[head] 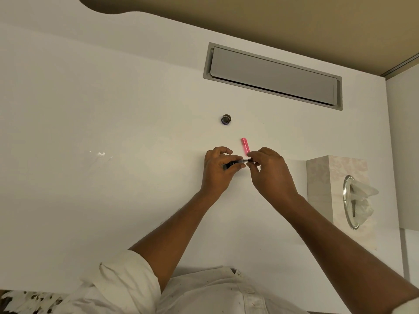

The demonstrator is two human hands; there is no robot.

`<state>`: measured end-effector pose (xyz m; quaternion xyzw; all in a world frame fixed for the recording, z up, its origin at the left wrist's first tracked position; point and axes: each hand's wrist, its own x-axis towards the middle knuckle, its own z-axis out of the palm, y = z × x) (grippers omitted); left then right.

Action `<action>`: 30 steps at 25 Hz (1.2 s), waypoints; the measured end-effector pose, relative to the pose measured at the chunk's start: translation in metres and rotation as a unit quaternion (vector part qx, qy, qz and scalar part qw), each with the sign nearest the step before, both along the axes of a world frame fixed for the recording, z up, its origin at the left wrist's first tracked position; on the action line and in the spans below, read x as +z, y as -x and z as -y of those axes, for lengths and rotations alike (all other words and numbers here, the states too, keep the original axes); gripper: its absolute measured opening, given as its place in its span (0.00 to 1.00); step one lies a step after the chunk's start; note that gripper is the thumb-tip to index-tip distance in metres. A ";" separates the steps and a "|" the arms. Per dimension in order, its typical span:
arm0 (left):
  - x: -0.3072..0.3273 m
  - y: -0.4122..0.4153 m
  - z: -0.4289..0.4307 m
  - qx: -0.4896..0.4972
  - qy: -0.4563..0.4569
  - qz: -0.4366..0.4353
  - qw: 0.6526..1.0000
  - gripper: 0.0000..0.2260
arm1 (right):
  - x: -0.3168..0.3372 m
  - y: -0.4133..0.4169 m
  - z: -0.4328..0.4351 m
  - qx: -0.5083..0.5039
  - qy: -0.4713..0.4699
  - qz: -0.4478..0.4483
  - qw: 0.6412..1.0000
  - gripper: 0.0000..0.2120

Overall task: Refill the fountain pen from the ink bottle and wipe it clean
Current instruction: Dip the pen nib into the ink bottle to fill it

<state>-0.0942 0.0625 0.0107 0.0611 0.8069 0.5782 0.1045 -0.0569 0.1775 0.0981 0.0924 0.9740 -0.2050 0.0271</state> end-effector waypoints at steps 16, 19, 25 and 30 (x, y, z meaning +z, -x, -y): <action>0.000 0.001 0.002 -0.003 -0.047 0.054 0.997 0.10 | 0.009 -0.008 -0.006 -0.054 0.042 -0.044 0.997 0.05; 0.000 0.001 0.002 -0.002 -0.062 0.058 0.996 0.10 | 0.009 -0.010 -0.006 -0.055 0.049 -0.048 0.996 0.05; 0.000 0.002 0.001 -0.009 -0.042 0.047 0.998 0.10 | 0.011 -0.008 -0.006 -0.073 0.073 -0.066 0.992 0.07; -0.003 0.002 0.001 -0.004 -0.028 0.032 0.999 0.10 | 0.014 -0.009 -0.006 -0.060 0.073 -0.067 0.993 0.04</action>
